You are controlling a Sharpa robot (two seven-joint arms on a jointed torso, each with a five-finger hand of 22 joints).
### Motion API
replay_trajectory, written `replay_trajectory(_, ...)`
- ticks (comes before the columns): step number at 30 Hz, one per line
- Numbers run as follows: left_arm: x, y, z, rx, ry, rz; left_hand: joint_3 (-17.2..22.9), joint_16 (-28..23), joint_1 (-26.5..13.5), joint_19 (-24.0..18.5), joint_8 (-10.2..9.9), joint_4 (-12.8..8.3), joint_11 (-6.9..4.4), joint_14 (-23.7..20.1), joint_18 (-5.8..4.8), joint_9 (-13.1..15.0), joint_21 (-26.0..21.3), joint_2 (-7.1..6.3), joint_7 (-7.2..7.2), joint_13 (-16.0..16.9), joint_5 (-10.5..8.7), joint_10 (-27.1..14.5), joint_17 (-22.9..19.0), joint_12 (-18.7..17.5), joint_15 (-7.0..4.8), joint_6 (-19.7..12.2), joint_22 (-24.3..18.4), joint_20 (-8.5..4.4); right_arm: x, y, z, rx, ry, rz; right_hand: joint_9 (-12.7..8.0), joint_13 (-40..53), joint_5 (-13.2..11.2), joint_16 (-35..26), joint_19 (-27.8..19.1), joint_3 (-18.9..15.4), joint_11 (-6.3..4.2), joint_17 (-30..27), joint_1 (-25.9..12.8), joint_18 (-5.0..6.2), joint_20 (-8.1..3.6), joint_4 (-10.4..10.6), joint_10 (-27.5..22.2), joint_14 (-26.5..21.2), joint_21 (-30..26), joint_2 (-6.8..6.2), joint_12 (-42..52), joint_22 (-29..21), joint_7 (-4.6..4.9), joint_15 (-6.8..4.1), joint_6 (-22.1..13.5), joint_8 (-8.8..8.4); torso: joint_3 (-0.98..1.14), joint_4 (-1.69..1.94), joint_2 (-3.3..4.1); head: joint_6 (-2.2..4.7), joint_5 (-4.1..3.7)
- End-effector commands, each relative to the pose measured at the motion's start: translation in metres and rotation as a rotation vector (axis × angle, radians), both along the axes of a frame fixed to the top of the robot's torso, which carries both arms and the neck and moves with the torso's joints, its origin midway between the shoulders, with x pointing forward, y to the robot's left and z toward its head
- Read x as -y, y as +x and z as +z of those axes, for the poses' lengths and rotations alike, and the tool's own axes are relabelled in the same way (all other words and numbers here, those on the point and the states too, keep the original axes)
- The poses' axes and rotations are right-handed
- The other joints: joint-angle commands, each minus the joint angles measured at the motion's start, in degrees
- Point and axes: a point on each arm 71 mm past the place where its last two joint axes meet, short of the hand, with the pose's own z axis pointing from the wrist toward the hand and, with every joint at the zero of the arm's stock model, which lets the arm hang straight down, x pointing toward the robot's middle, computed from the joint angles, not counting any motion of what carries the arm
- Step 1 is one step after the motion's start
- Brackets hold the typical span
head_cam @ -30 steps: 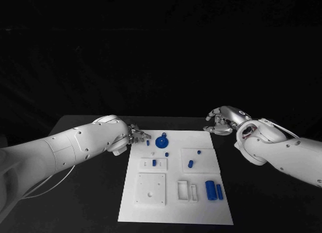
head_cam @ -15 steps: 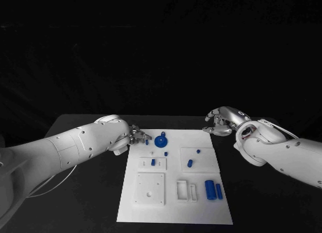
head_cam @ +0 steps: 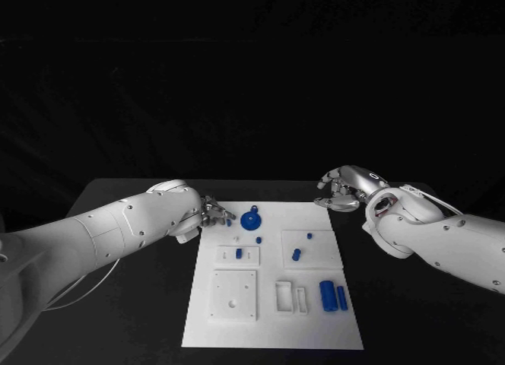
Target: Assemble the parts on the task board
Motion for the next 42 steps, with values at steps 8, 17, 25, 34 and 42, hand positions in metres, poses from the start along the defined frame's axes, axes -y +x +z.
replay_trajectory(8,0.0022,-0.0002,-0.0025,-0.021,-0.021,-0.02,-1.27,-0.02,0.9,-0.55,0.19,-0.64,0.05,-0.39,-1.2,-0.05,-0.49,2.13,-0.15,0.11,-0.25,-0.29,0.14,-0.26,-0.08,0.05,0.2,-7.45,-0.0013,-0.0004,-0.0001,-0.001,-0.01,0.013,-0.05,-0.07,0.23,-0.35,0.17,-0.33,-0.05,0.07,-0.48,3.44,-0.11,-0.08,-0.28,0.39,-0.36,0.13,0.2,0.64,0.8,-0.09,1.04,0.1,-0.06,0.02,0.01,-0.17,-0.13)
replay_trajectory(17,0.0032,-0.0005,-0.0061,-0.034,-0.031,-0.02,-2.0,0.01,2.13,-0.61,0.2,-1.68,0.06,-0.38,-1.25,-0.05,-0.62,3.71,-0.17,0.11,-0.48,-0.14,0.22,-0.29,-0.05,0.17,0.35,-7.45,-0.0022,-0.0001,-0.0002,-0.003,-0.011,0.015,-0.04,-0.08,0.25,-0.36,0.18,-0.32,-0.06,0.08,-0.45,3.44,-0.12,-0.08,-0.27,0.41,-0.37,0.14,0.21,0.64,0.8,-0.1,1.07,0.12,-0.05,-0.02,0.06,-0.31,-0.04)
replay_trajectory(25,0.0026,-0.0004,-0.0065,-0.039,-0.034,-0.021,-2.18,-0.01,2.22,-0.63,0.17,-1.77,0.07,-0.41,-1.27,-0.07,-0.67,3.64,-0.16,0.1,-0.56,-0.15,0.21,-0.32,-0.03,0.16,0.37,-7.44,-0.0035,0.0003,-0.0003,-0.003,-0.011,0.017,-0.04,-0.09,0.27,-0.37,0.19,-0.31,-0.06,0.09,-0.43,3.44,-0.12,-0.07,-0.26,0.41,-0.37,0.16,0.22,0.65,0.79,-0.1,1.09,0.13,0.0,0.04,0.08,-0.35,0.06)
replay_trajectory(34,0.0032,-0.0004,-0.0073,-0.054,-0.04,-0.03,-2.15,-0.06,5.43,-0.76,0.18,-4.85,0.12,-0.44,-1.38,-0.08,-0.88,6.35,-0.13,0.02,-0.34,0.11,0.26,-0.48,0.15,0.42,0.62,-7.32,-0.004,0.0004,-0.0004,-0.003,-0.011,0.018,-0.04,-0.1,0.3,-0.38,0.2,-0.3,-0.07,0.1,-0.42,3.44,-0.12,-0.05,-0.26,0.42,-0.38,0.16,0.23,0.65,0.79,-0.11,1.11,0.14,0.0,-0.03,0.06,-0.52,0.15)
replay_trajectory(42,0.0007,-0.0001,-0.0076,-0.051,-0.043,-0.024,-1.36,-0.18,7.9,-0.75,0.25,-10.71,0.1,-0.33,-1.61,-0.13,-1.23,9.96,-0.16,-0.19,0.16,0.59,0.27,-0.84,0.48,1.15,0.92,-7.02,-0.0042,0.001,-0.0005,-0.003,-0.012,0.017,-0.04,-0.11,0.33,-0.39,0.2,-0.29,-0.07,0.1,-0.43,3.44,-0.12,-0.03,-0.26,0.43,-0.39,0.16,0.23,0.65,0.78,-0.11,1.14,0.15,0.0,0.02,0.06,-0.71,0.02)
